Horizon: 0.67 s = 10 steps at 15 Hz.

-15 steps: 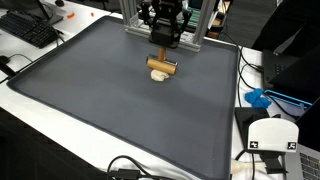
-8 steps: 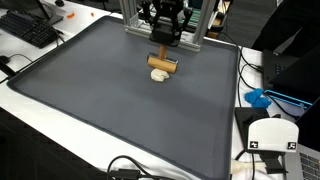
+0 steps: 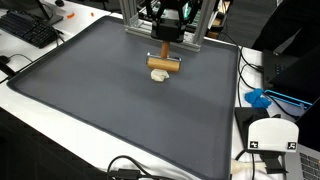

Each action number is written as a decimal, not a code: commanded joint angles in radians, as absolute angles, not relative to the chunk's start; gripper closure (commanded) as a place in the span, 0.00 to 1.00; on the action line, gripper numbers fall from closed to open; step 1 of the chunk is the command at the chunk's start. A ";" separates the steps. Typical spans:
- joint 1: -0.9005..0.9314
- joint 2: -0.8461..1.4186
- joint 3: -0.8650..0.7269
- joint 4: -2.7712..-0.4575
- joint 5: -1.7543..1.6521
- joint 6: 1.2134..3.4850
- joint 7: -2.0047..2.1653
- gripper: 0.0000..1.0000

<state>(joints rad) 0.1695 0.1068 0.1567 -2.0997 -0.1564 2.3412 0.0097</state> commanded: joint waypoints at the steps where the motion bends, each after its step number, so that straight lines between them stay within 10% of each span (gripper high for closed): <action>1: 0.161 0.116 0.159 -2.085 -0.158 2.348 -0.140 0.65; 10: 0.152 0.158 0.165 -2.088 -0.133 2.370 -0.355 0.65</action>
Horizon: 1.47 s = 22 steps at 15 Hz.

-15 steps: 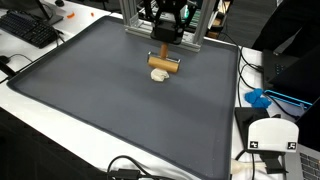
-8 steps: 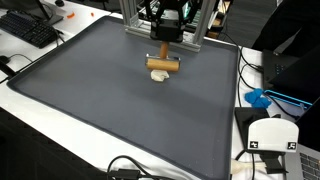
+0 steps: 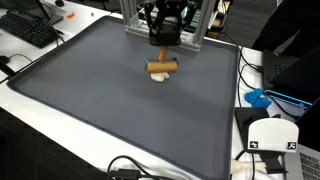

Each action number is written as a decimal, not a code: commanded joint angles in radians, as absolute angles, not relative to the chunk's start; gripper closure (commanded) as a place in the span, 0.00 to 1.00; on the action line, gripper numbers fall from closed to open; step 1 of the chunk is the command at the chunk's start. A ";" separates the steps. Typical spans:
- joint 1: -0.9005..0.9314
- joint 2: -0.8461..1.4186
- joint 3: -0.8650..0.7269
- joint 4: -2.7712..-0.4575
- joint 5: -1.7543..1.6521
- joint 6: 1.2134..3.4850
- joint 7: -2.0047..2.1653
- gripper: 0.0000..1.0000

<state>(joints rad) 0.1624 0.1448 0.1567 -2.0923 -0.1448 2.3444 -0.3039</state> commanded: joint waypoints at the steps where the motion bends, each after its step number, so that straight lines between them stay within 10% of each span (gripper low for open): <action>1: 0.151 0.164 0.166 -2.089 -0.130 2.381 -0.365 0.65; 22: 0.156 0.170 0.169 -2.066 -0.106 2.495 -0.265 0.65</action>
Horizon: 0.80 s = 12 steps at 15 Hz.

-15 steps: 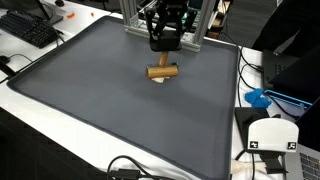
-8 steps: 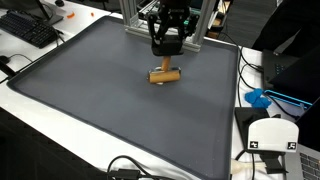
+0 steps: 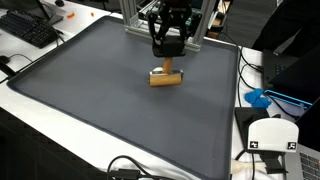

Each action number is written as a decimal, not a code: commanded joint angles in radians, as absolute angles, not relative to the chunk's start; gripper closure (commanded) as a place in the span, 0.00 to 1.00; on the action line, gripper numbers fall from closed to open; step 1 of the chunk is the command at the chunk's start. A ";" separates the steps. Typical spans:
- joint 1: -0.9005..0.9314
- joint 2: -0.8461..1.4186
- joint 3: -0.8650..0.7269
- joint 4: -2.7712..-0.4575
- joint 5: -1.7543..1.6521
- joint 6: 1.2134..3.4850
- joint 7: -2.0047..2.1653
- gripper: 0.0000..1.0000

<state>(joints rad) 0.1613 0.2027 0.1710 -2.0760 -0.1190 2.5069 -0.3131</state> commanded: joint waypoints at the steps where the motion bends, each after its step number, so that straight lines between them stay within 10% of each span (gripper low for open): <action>1: 0.158 0.163 0.163 -2.063 -0.110 2.491 -0.226 0.65; 12: 0.164 0.121 0.115 -2.138 -0.130 2.487 0.147 0.65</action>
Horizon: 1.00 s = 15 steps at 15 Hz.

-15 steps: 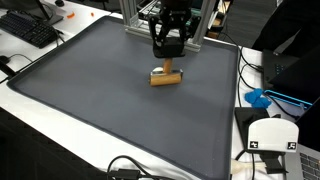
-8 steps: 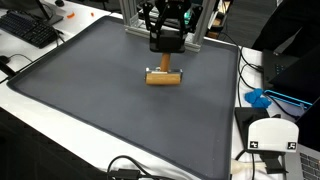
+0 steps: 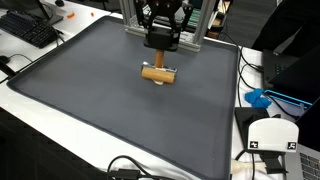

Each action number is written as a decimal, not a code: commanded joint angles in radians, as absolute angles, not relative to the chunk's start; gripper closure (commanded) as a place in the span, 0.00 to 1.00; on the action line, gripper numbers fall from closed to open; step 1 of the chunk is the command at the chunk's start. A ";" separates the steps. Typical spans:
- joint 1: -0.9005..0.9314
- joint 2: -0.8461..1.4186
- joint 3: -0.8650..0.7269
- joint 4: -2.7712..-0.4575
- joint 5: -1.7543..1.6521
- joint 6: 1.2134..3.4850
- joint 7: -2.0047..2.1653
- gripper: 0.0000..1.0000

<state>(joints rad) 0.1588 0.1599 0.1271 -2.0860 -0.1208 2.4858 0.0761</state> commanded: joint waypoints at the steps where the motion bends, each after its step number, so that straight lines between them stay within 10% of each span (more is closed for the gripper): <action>1: 0.163 0.120 0.116 -2.145 -0.123 2.484 0.162 0.65; 15: 0.162 0.093 0.113 -2.221 -0.125 2.436 0.245 0.65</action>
<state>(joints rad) 0.1591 0.1293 0.1150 -2.1716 -0.1266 2.4854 0.2303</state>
